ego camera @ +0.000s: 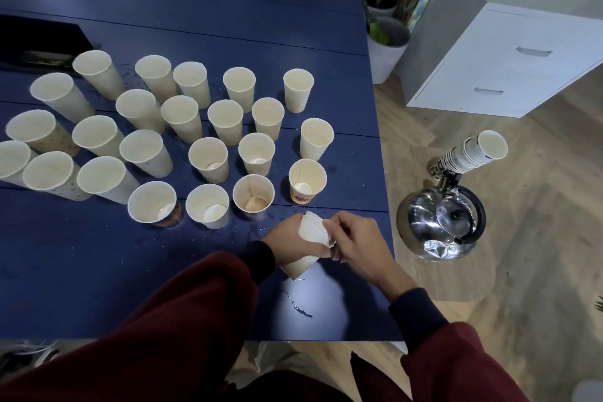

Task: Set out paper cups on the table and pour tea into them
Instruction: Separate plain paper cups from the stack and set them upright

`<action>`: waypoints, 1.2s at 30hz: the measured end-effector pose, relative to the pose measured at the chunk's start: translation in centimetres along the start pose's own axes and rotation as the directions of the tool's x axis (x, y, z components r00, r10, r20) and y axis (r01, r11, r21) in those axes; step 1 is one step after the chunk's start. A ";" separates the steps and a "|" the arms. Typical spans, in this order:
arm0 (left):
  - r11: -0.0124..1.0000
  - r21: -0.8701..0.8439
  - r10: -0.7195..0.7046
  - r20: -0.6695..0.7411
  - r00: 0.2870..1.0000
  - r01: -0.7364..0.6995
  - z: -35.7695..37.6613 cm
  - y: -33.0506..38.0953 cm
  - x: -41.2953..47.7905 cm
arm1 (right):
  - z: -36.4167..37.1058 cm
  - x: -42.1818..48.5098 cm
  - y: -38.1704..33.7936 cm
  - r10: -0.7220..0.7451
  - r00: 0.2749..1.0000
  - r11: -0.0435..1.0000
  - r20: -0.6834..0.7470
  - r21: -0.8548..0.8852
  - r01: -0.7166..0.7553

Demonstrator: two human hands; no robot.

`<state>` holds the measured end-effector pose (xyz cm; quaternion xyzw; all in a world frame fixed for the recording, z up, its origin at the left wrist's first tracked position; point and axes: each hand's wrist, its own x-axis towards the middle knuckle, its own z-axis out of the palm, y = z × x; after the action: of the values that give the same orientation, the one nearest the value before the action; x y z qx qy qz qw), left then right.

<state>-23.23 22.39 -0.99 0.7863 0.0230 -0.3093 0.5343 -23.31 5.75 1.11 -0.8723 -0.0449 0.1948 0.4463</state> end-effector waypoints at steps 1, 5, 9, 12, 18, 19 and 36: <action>1.000 0.028 -0.011 -0.020 1.000 0.012 0.0 0.0 0.0 | 0.0 0.0 0.1 -0.002 1.000 1.000 -0.018 -0.008 0.002; 0.961 0.248 -0.098 -0.098 0.990 0.119 0.2 -1.2 -0.6 | -1.9 0.4 0.5 -0.002 0.972 0.999 -0.235 -0.032 -0.005; 0.997 0.046 -0.055 -0.241 0.969 0.068 0.8 -2.6 -2.3 | -5.6 1.6 1.2 -0.102 0.931 0.988 -0.351 -0.142 0.055; 0.997 0.053 0.069 -0.344 0.936 -0.054 1.1 -2.6 -2.4 | -5.9 1.9 1.1 -0.210 0.907 0.964 -0.364 -0.232 0.130; 0.969 0.171 0.235 -0.426 0.874 -0.178 0.6 -2.1 -1.8 | -3.2 2.7 0.7 -0.266 0.932 0.911 -0.248 -0.382 0.158; 0.966 0.174 0.249 -0.442 0.862 -0.190 0.6 -2.2 -1.7 | -2.7 2.8 0.6 -0.242 0.943 0.916 -0.229 -0.373 0.144; 0.779 0.497 0.620 -0.514 0.593 -0.383 -0.1 2.3 -2.3 | -2.9 -0.3 -1.2 -0.133 0.920 0.964 -0.367 -0.265 0.034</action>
<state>-24.16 22.21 2.10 0.8942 -0.0708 0.1523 0.4151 -22.38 4.19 3.64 -0.9404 -0.0191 -0.0055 0.3395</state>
